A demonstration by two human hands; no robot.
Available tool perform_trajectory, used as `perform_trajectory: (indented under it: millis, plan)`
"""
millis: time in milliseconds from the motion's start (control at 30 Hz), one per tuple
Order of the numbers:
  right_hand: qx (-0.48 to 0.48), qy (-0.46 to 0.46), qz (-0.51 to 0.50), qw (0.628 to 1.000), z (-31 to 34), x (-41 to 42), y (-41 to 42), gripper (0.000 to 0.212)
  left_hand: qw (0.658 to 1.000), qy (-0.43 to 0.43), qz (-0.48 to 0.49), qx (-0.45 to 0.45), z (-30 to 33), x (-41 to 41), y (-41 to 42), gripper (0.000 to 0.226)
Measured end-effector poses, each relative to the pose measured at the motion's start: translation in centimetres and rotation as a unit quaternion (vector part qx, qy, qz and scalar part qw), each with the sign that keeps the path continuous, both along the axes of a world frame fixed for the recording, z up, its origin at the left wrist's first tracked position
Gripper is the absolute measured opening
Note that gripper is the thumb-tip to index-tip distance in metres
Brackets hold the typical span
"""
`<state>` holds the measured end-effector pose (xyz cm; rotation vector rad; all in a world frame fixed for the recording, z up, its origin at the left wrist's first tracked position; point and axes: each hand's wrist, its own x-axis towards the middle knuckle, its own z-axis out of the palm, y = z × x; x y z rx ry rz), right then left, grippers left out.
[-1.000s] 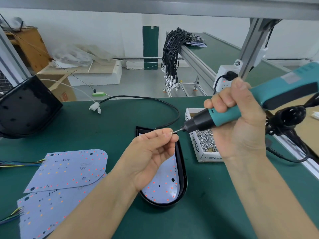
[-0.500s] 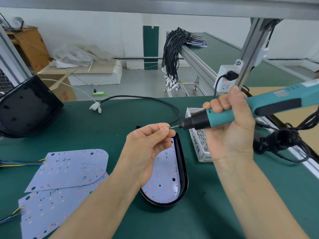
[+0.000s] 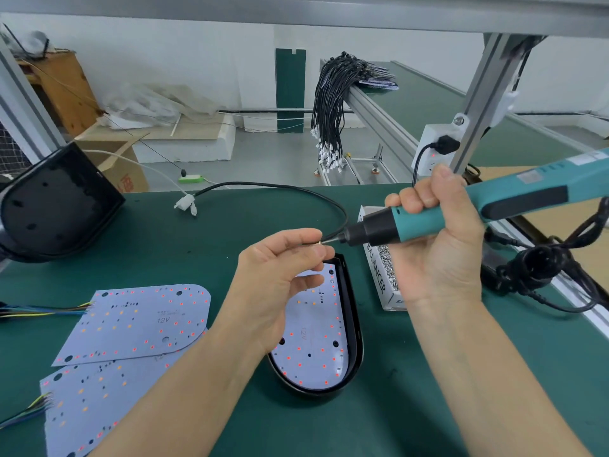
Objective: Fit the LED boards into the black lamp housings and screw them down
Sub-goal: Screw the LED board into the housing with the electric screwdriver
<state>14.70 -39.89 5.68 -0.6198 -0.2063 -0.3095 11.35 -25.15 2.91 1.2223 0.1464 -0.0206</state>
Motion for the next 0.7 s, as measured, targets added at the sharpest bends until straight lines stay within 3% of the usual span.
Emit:
perform_trajectory:
  millis: [167, 300, 367, 467, 567, 700]
  plan:
    - [0.004, 0.003, 0.003, 1.000, 0.2, 0.2, -0.1, 0.027, 1.000, 0.010, -0.016, 0.019, 0.4, -0.3, 0.4, 0.031]
    - [-0.005, 0.003, 0.005, 1.000, 0.0, 0.5, 0.0, 0.028, 0.981, -0.016, 0.125, 0.148, 0.6, 0.3, 2.9, 0.028]
    - [-0.013, 0.010, 0.016, 1.000, -0.5, 0.6, 0.3, 0.028, 0.960, 0.016, 0.160, 0.232, 0.1, 0.7, 4.4, 0.038]
    - [-0.030, 0.019, 0.037, 0.999, -1.5, 0.8, 1.3, 0.031, 0.947, 0.112, 0.037, 0.299, -1.2, 0.4, 4.1, 0.068]
    - [-0.057, 0.030, 0.042, 0.997, -2.5, 1.1, 2.5, 0.030, 0.943, 0.141, -0.041, 0.298, -2.7, 0.4, 3.1, 0.051]
    - [-0.077, 0.042, 0.048, 0.995, -3.5, 1.9, 3.7, 0.033, 0.946, 0.131, -0.043, 0.293, -3.7, 1.4, 3.1, 0.049]
